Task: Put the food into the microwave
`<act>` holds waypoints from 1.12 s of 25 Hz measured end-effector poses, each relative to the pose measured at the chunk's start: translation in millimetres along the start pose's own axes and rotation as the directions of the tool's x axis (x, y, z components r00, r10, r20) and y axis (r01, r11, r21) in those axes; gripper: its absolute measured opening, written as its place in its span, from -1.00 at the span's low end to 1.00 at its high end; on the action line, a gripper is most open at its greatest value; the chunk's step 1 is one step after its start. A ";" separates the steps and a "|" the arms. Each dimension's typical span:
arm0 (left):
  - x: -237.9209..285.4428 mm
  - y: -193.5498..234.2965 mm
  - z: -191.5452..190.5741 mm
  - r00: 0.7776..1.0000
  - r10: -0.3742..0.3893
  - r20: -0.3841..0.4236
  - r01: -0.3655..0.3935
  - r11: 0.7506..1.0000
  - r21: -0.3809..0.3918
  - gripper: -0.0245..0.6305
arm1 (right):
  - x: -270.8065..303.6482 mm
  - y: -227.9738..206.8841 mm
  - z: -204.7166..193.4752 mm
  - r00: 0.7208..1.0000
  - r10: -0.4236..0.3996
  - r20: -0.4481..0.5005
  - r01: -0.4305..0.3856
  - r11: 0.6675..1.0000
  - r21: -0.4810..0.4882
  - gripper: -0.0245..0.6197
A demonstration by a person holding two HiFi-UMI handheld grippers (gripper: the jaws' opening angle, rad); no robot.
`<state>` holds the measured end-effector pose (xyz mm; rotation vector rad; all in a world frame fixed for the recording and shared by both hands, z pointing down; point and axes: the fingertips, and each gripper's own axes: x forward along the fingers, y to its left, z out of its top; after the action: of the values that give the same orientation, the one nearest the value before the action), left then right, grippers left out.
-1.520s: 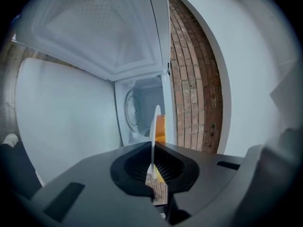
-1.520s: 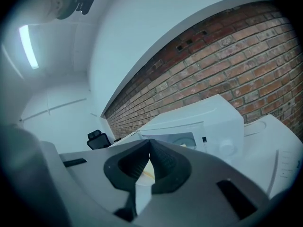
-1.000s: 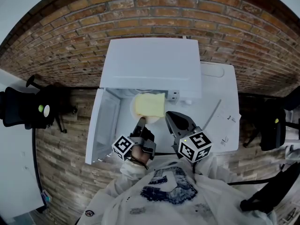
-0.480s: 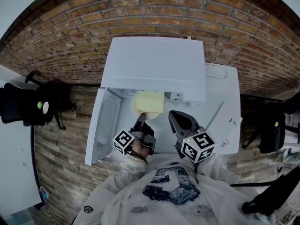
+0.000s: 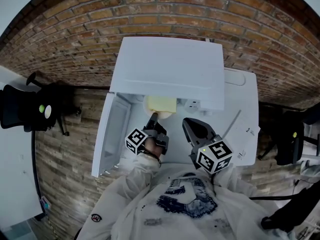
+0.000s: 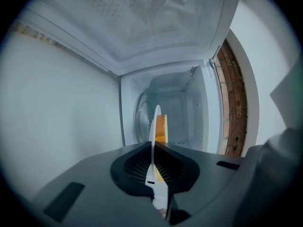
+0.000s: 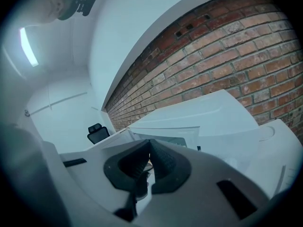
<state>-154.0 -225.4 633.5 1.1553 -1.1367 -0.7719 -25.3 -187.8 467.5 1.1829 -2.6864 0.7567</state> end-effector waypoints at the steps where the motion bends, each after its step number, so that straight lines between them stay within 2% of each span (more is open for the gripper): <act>1: 3.2 2.7 1.3 1.000 0.003 0.003 -0.003 1.000 -0.005 -0.87 | -0.3 -1.0 0.9 1.000 -0.002 0.001 0.002 1.000 -0.003 -0.88; 19: 45.3 29.1 14.9 0.997 0.068 0.025 -0.067 0.997 -0.029 -0.87 | 1.2 -17.3 6.6 1.000 -0.026 -0.004 0.026 1.000 -0.007 -0.88; 28: 56.6 35.1 18.9 0.998 0.057 0.030 -0.056 0.997 -0.043 -0.87 | 3.5 -21.2 6.6 1.000 -0.030 -0.010 0.030 1.000 -0.002 -0.88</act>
<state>-158.8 -273.5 683.1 1.0744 -1.1691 -0.7694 -11.9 -205.4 471.2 1.2132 -2.6547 0.7535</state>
